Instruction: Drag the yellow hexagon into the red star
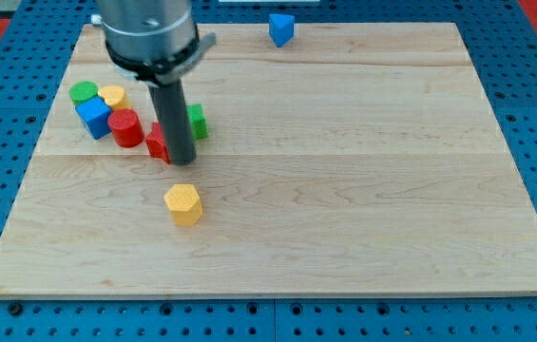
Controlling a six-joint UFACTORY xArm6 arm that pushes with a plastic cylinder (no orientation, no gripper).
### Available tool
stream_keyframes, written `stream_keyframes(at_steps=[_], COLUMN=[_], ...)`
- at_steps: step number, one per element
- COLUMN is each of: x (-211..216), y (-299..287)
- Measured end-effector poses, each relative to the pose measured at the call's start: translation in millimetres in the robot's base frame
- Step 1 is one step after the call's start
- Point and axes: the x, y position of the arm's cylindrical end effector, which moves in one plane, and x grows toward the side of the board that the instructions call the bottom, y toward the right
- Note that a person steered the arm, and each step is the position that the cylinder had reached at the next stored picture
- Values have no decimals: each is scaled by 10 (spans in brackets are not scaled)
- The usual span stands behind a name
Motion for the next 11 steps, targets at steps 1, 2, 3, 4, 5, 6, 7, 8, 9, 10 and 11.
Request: stream_keyframes(at_steps=[1, 2, 3, 4, 5, 6, 7, 8, 9, 10, 11], x=[-109, 80, 536, 832, 1133, 1102, 960, 999, 950, 717, 462], y=[-400, -205, 551, 873, 868, 196, -188, 25, 178, -141, -461])
